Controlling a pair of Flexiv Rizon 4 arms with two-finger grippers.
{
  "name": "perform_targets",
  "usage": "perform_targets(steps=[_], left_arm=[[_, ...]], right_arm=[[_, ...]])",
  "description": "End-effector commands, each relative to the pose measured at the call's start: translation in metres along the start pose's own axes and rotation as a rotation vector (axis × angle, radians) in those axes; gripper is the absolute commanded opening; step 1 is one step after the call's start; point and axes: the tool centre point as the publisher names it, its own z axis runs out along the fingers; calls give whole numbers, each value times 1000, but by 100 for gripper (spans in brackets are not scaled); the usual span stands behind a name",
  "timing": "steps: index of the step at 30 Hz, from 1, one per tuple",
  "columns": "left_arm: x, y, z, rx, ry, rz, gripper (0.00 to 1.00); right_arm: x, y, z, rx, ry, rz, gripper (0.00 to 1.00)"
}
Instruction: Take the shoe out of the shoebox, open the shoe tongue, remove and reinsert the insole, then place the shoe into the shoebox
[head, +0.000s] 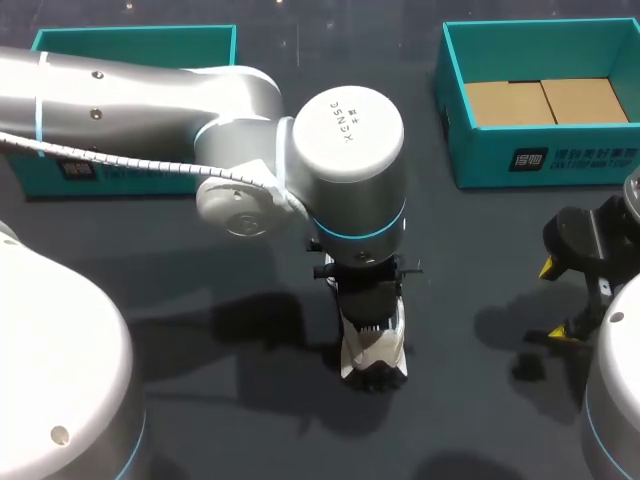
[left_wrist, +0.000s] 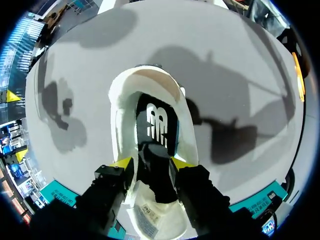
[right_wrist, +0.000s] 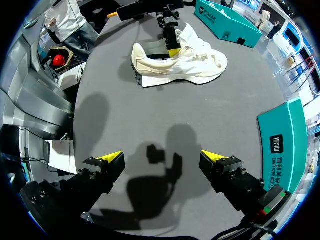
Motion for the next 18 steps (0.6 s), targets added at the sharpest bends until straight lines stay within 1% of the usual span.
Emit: perform_targets(steps=[1,3,5,8,9,11,12,15,18], left_arm=[[2,4,1,5,7,0,60],[3,6,2,12,10,-7,65],[3,9,2,15,9,-11,67],[3,13,2,26,11,-22,76],[3,15,1,34,11,-26,80],[3,16,1,38,11,-27,95],[3,16,1,40,11,-28,99],[1,17,-1,47,3,-31,100],[-2,16,-5,45,-13,-30,93]], right_arm=[[3,-1,-1,1,-4,-1,100],[3,-1,-1,1,-4,-1,100],[3,-1,-1,1,-4,-1,100],[3,-1,-1,1,-4,-1,100],[3,-1,-1,1,-4,-1,100],[3,-1,-1,1,-4,-1,100],[3,-1,-1,1,-4,-1,100],[3,-1,-1,1,-4,-1,100],[3,-1,-1,1,-4,-1,100]])
